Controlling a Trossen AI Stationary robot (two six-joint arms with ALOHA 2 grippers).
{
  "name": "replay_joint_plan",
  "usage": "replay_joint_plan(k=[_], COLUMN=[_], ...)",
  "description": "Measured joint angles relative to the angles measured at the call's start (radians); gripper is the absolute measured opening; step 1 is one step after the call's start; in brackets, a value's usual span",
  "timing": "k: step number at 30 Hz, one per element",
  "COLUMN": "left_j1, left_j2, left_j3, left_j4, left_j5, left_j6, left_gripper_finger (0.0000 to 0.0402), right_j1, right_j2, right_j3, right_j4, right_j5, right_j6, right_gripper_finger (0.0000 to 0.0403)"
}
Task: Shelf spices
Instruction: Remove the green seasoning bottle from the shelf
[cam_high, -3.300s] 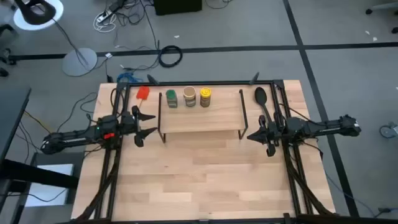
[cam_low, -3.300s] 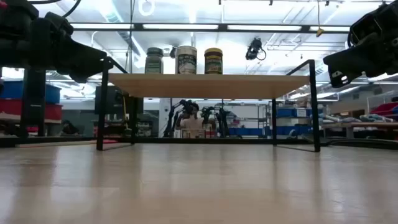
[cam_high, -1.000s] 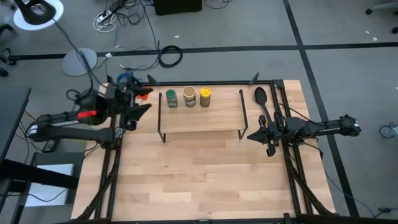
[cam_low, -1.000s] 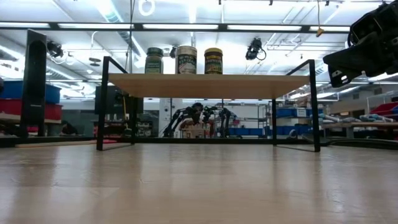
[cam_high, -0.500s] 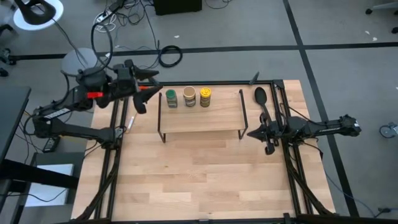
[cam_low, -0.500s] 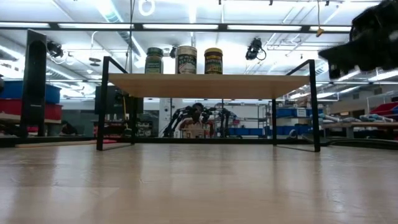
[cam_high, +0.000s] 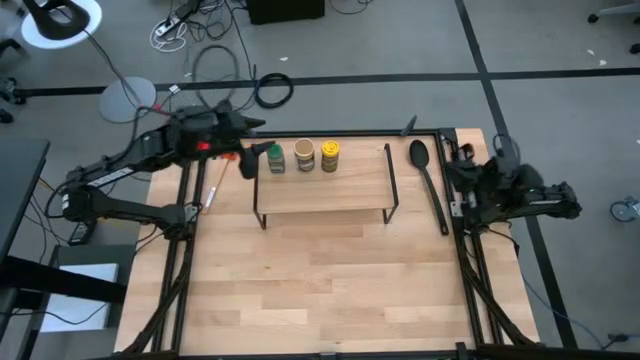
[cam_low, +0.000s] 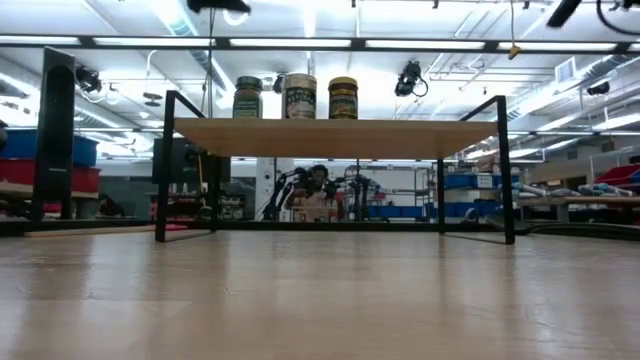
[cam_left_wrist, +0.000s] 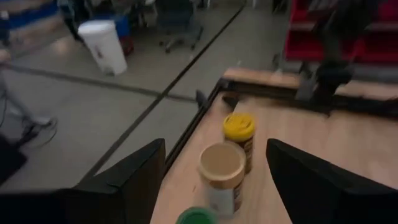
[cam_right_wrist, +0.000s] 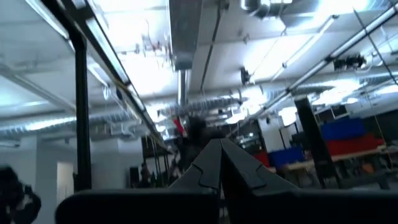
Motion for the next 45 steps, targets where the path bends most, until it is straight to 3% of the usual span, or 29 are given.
replay_joint_plan(k=[10, 16, 21, 34, 45], left_j1=[0.123, 0.16, 0.186, 0.186, 0.186], left_j2=[0.118, 0.123, 0.123, 0.159, 0.198], left_j3=[0.0, 0.0, 0.0, 0.0, 0.004], left_j4=[-0.041, -0.081, -0.21, -0.238, -0.216], left_j5=[0.114, 0.172, 0.165, 0.128, 0.133], left_j6=[0.027, 0.062, 0.092, 0.095, 0.089], left_gripper_finger=[0.0331, 0.0338, 0.0338, 0.0354, 0.0366], right_j1=[0.0, 0.0, 0.0, 0.0, 0.0], right_j2=[0.204, 0.319, 0.393, 0.541, 0.585], right_j3=[0.196, 0.29, 0.344, 0.401, 0.401], right_j4=[0.02, 0.021, 0.022, 0.05, 0.063], right_j5=[0.002, 0.069, 0.108, 0.109, 0.106], right_j6=[-0.004, -0.016, -0.016, -0.027, -0.027], right_gripper_finger=[0.0008, 0.0008, 0.0008, 0.0009, 0.0063])
